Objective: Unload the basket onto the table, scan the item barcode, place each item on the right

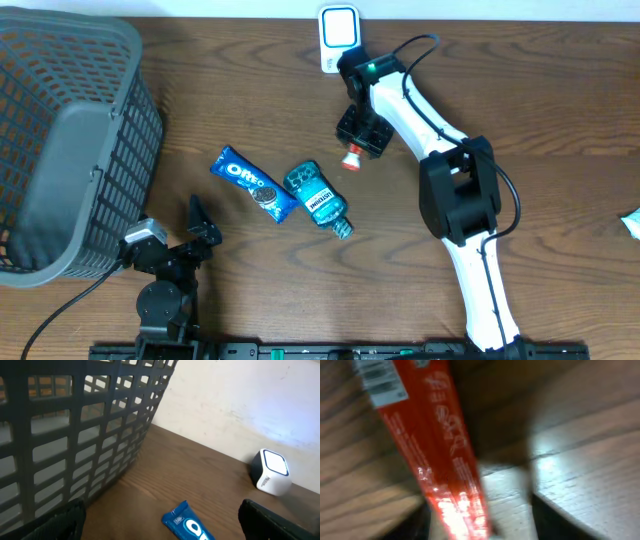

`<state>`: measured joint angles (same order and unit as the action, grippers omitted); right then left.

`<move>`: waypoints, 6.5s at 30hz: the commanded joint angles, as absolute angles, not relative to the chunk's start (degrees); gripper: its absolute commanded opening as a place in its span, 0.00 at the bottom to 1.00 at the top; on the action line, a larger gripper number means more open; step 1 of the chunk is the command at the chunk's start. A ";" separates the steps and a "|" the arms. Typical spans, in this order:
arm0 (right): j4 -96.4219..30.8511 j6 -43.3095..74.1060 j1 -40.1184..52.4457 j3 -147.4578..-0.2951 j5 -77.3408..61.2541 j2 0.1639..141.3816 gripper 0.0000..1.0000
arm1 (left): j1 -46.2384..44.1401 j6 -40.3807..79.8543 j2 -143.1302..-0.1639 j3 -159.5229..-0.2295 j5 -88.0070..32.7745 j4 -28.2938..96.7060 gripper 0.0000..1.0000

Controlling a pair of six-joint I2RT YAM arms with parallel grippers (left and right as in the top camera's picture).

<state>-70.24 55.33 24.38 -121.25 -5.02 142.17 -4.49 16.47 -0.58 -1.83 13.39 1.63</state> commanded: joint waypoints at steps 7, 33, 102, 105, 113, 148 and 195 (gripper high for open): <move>-75.09 56.36 24.43 -118.98 5.72 143.87 0.01 | -4.19 16.12 -0.23 -0.23 13.26 2.72 0.98; -86.13 34.54 25.45 -124.18 5.52 138.45 0.99 | -4.19 16.12 -0.23 -0.23 13.26 2.72 0.98; -83.74 117.38 11.75 -119.17 -13.69 142.87 0.80 | -4.19 16.12 -0.23 -0.23 13.26 2.72 0.98; -82.48 117.38 12.34 -119.17 -14.06 144.62 0.79 | -4.19 16.12 -0.23 -0.23 13.26 2.72 0.98; -72.95 113.71 16.16 -119.17 -5.21 147.37 0.82 | -4.19 16.12 -0.23 -0.23 13.26 2.72 0.98; -73.87 90.32 13.76 -119.17 -2.55 144.77 0.65 | -4.19 16.12 -0.23 -0.23 13.26 2.72 0.98; -75.66 72.31 16.05 -119.57 -5.39 116.68 0.01 | -4.19 16.12 -0.23 -0.23 13.26 2.72 0.98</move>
<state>-74.98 70.15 15.18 -119.22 -7.64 119.09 -4.49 16.47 -0.58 -1.83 13.37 1.63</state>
